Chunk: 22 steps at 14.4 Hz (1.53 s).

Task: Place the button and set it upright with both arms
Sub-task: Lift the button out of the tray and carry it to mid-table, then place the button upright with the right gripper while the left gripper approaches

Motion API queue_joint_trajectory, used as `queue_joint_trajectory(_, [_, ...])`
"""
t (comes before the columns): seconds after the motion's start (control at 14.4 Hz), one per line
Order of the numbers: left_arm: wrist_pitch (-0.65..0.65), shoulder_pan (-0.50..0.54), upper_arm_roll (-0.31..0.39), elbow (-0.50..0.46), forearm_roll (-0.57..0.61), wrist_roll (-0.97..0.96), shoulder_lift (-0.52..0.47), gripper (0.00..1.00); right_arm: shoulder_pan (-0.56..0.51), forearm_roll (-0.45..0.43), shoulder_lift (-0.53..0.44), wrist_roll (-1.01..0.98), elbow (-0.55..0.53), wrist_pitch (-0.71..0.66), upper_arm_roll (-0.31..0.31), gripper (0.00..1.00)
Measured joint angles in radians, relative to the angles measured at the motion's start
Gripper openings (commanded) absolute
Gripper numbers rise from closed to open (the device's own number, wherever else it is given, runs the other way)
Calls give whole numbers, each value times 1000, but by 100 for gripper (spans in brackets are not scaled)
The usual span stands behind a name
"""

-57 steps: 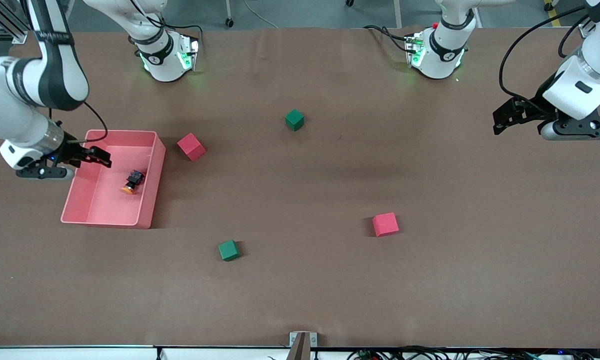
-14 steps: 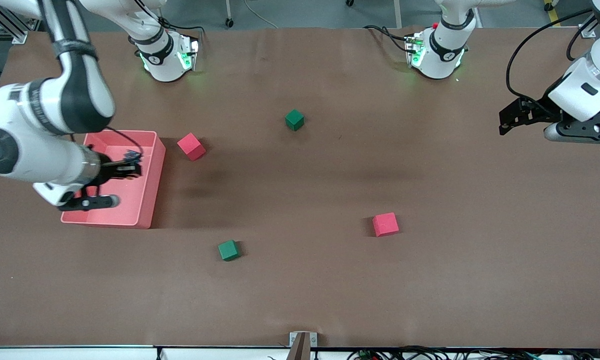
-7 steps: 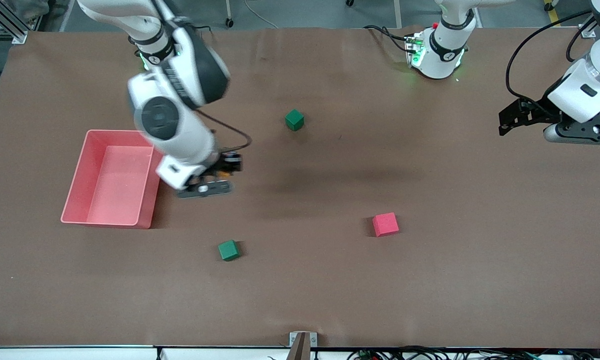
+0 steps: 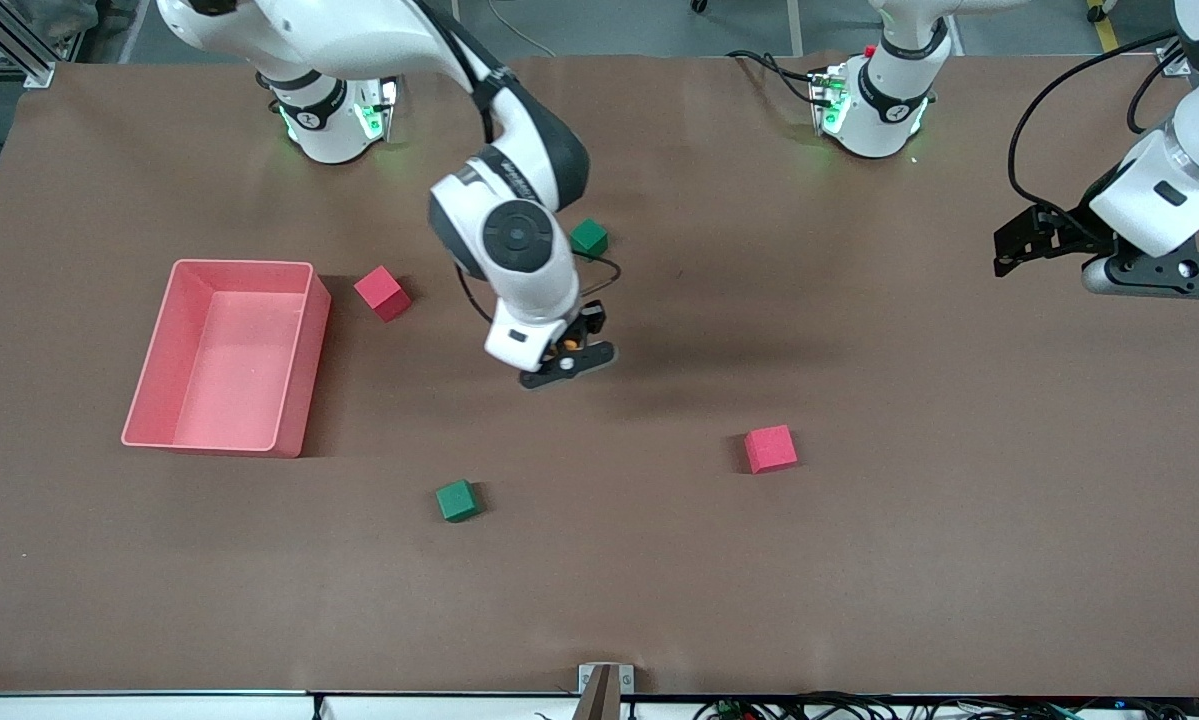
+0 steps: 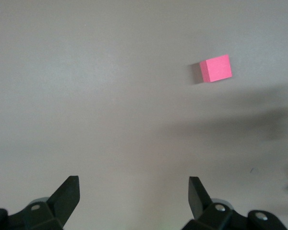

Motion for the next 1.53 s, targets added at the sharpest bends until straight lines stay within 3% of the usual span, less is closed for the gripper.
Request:
queue_joint_trajectory(0.42, [4, 0, -1, 0, 0, 0, 10, 100, 35, -7, 149, -205, 35, 100, -7, 6])
queue_joint_trajectory(0.9, [24, -7, -10, 1, 0, -1, 61, 100, 45, -7, 218, -227, 41, 187, -7, 31])
queue_joint_trajectory(0.97, [29, -9, -12, 1, 0, -3, 72, 100, 45, -7, 227, -227, 41, 203, -7, 99])
queue_joint_trajectory(1.53, [50, -10, -13, 1, 0, -21, 105, 100, 14, -7, 206, -227, 88, 224, -39, 100])
